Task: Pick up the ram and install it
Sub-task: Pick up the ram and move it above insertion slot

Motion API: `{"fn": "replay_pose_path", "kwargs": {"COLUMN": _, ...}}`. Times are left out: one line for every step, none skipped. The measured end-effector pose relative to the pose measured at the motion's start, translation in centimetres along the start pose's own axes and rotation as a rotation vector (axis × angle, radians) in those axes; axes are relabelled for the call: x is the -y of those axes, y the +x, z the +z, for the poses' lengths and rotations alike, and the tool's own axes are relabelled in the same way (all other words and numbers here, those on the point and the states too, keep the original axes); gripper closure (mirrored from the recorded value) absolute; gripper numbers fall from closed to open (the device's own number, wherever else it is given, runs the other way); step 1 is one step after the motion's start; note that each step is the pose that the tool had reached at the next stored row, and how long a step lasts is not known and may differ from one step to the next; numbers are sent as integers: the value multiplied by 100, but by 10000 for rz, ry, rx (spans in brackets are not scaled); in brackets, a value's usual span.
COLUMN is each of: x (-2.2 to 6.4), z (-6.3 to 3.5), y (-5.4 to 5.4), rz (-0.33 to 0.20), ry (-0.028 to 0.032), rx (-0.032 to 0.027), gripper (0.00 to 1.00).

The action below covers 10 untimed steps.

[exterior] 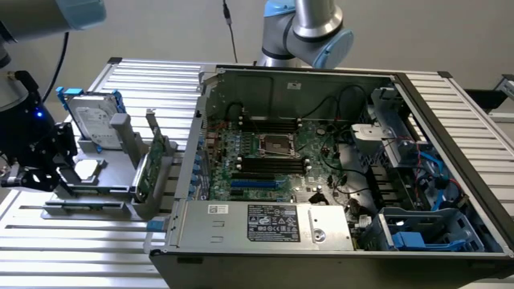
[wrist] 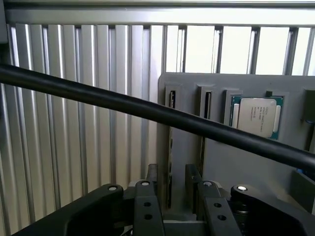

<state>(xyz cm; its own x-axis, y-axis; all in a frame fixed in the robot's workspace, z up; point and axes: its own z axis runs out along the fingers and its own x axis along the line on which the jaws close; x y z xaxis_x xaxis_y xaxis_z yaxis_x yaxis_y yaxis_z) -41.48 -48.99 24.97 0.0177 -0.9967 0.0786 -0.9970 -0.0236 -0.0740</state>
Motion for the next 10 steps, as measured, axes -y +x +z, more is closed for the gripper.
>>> {"fn": "replay_pose_path", "kwargs": {"x": 1, "z": 18, "y": -1, "rz": 0, "ry": 0, "rx": -1, "gripper": 64}}
{"fn": "replay_pose_path", "kwargs": {"x": 1, "z": 37, "y": -2, "rz": -1, "ry": 0, "rx": 0, "gripper": 64}}
{"fn": "replay_pose_path", "kwargs": {"x": 2, "z": 55, "y": -3, "rz": -1, "ry": 0, "rx": 0, "gripper": 64}}
{"fn": "replay_pose_path", "kwargs": {"x": 3, "z": 74, "y": -4, "rz": -1, "ry": 1, "rx": 0, "gripper": 64}}
{"fn": "replay_pose_path", "kwargs": {"x": 3, "z": 92, "y": -6, "rz": 0, "ry": 1, "rx": 0, "gripper": 64}}
{"fn": "replay_pose_path", "kwargs": {"x": 4, "z": 110, "y": -7, "rz": -1, "ry": 1, "rx": 0, "gripper": 64}}
{"fn": "replay_pose_path", "kwargs": {"x": 4, "z": 128, "y": -8, "rz": -1, "ry": 0, "rx": 0, "gripper": 64}}
{"fn": "replay_pose_path", "kwargs": {"x": 5, "z": 146, "y": -9, "rz": -1, "ry": 0, "rx": 0, "gripper": 64}}
{"fn": "replay_pose_path", "kwargs": {"x": 4, "z": 164, "y": -10, "rz": -1, "ry": 0, "rx": 0, "gripper": 64}}
{"fn": "replay_pose_path", "kwargs": {"x": 5, "z": 182, "y": -11, "rz": -1, "ry": 1, "rx": 1, "gripper": 64}}
